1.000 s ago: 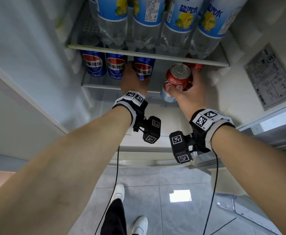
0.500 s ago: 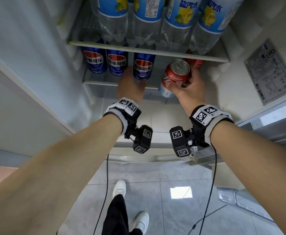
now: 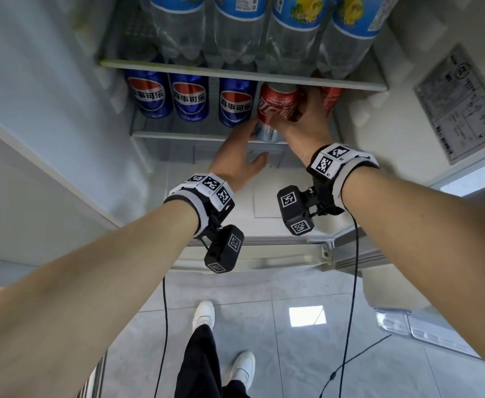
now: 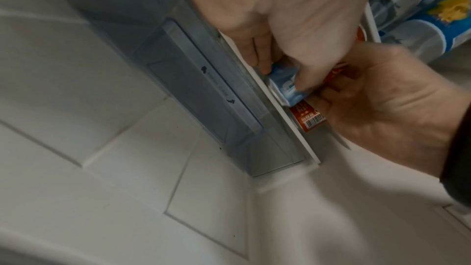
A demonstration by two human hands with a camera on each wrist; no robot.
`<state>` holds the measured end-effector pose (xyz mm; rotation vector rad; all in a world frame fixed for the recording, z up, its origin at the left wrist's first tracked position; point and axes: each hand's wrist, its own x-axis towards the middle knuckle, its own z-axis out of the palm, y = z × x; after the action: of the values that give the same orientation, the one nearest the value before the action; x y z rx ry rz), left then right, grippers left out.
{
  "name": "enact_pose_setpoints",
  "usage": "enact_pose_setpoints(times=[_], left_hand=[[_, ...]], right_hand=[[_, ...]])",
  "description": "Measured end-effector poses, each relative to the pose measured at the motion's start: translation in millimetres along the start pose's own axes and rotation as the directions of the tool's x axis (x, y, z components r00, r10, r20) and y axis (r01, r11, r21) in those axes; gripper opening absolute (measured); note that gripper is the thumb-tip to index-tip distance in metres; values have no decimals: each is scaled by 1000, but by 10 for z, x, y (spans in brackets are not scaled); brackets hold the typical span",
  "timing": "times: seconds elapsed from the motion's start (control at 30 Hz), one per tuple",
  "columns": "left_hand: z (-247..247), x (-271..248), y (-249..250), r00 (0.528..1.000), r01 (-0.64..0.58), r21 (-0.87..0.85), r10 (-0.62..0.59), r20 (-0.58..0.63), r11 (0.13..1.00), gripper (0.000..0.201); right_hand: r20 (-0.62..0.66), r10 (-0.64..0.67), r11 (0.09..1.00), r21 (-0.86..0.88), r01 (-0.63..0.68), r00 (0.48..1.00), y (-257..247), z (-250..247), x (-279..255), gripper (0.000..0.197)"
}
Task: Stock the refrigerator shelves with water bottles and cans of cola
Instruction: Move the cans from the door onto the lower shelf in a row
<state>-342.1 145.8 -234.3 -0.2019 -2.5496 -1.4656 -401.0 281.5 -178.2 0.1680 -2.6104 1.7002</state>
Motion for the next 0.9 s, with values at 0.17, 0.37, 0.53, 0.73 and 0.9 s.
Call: enact_pose_setpoints(times=[0.17, 0.37, 0.53, 0.73, 0.9], left_hand=[[3, 59, 12, 999, 39, -37, -39, 22, 999, 64], [-52, 116, 94, 999, 9, 8, -9, 50, 1000, 65], [-85, 127, 118, 999, 2, 28, -3, 32, 1000, 62], [-96, 146, 149, 998, -15, 27, 13, 63, 1000, 62], [-94, 139, 169, 998, -5, 41, 2, 69, 999, 63]], right_hand=[[43, -31, 997, -71, 34, 999, 61, 20, 80, 71], [77, -42, 978, -201, 57, 996, 116, -73, 45, 73], [30, -85, 890, -447, 90, 996, 11, -58, 27, 47], [27, -20, 900, -435, 30, 999, -67, -31, 114, 37], [52, -3, 910, -414, 24, 999, -24, 6, 164, 34]])
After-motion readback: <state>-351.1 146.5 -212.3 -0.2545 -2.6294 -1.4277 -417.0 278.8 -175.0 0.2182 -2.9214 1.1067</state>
